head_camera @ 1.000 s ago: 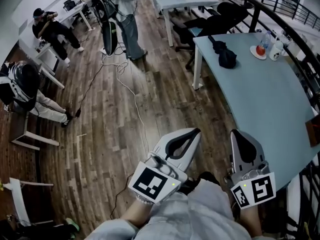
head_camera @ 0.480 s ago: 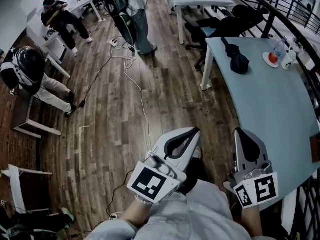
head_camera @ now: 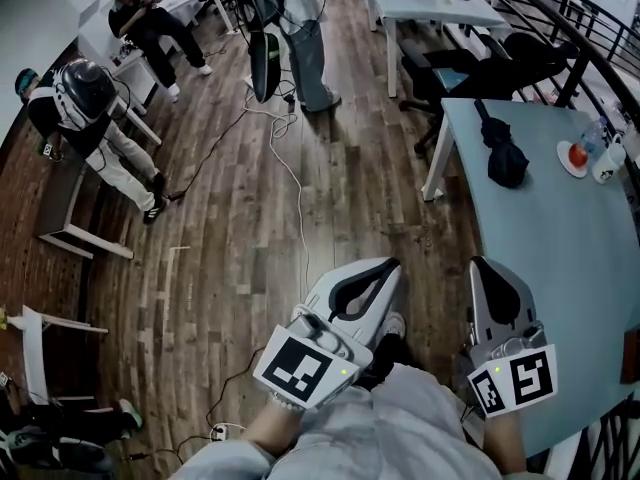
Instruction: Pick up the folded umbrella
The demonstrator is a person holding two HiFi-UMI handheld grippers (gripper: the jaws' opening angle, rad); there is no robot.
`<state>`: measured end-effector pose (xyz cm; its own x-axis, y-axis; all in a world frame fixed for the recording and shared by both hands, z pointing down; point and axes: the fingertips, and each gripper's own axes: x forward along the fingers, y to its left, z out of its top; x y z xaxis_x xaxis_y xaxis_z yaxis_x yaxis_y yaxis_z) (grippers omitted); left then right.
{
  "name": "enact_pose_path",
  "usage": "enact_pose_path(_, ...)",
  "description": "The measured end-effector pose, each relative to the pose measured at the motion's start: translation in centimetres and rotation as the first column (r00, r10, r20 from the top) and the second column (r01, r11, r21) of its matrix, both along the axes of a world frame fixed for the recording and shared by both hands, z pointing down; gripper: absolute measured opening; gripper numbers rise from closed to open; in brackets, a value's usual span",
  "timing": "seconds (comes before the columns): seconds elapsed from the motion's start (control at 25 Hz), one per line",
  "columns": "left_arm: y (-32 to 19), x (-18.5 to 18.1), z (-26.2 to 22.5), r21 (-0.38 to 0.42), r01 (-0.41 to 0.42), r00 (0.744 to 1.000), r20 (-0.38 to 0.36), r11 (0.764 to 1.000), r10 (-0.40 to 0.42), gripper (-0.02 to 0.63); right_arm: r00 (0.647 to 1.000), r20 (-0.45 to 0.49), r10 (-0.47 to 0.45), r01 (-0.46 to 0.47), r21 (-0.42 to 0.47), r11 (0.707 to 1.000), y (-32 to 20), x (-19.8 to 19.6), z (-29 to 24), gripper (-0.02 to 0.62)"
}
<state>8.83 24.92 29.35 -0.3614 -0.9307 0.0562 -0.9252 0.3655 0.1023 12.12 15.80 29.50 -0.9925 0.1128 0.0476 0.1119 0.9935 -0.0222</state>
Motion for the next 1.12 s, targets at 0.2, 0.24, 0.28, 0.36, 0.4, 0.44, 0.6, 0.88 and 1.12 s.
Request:
enact_pose_path(0.2, -2.5, -4.1, -0.2, -0.004, 0.043, 0.999, 0.005, 0.999, -0.043, 0.005, 0.999, 0.006, -0.045, 0.045, -0.007, 0.999, -2.7, -4.7, -0.1, 0.0)
enact_pose_path(0.24, -2.9, -4.9, -0.2, -0.003, 0.05, 0.999, 0.005, 0.999, -0.05, 0.005, 0.999, 0.007, -0.054, 0.054, -0.007, 0.999, -3.2, -5.5, -0.1, 0.0)
enact_pose_path(0.28, -3.4, -5.6, -0.3, -0.002, 0.056, 0.998, 0.006, 0.998, -0.056, 0.005, 0.998, 0.008, -0.062, 0.062, -0.007, 0.998, -3.7, -6.3, -0.1, 0.0)
enact_pose_path(0.36, -4.5, -6.9, -0.3, -0.002, 0.064, 0.998, 0.008, 0.998, -0.064, 0.005, 0.997, 0.01, -0.072, 0.072, -0.008, 0.997, -4.7, -7.7, -0.1, 0.0)
enact_pose_path(0.4, -5.0, -7.5, -0.4, -0.002, 0.068, 0.998, 0.01, 0.998, -0.068, 0.005, 0.997, 0.011, -0.075, 0.075, -0.008, 0.997, -5.3, -8.4, -0.1, 0.0)
enact_pose_path(0.44, -5.5, -8.1, -0.4, -0.002, 0.071, 0.997, 0.012, 0.997, -0.071, 0.005, 0.997, 0.011, -0.075, 0.076, -0.009, 0.997, -5.9, -9.0, -0.1, 0.0)
enact_pose_path(0.6, -7.3, -10.2, -0.7, -0.001, 0.071, 0.997, 0.02, 0.997, -0.071, 0.005, 0.997, 0.018, -0.07, 0.07, -0.009, 0.998, -7.9, -11.0, -0.4, 0.0)
enact_pose_path(0.88, -10.2, -12.1, -0.5, -0.005, 0.062, 0.998, 0.025, 0.998, -0.062, 0.005, 0.998, 0.022, -0.055, 0.055, -0.013, 0.998, -11.0, -12.9, 0.0, 0.0)
enact_pose_path(1.12, -11.6, -12.8, -0.8, -0.008, 0.051, 0.998, 0.042, 0.999, -0.05, 0.005, 0.999, 0.026, -0.039, 0.039, -0.016, 0.999, -12.4, -13.2, 0.0, 0.0)
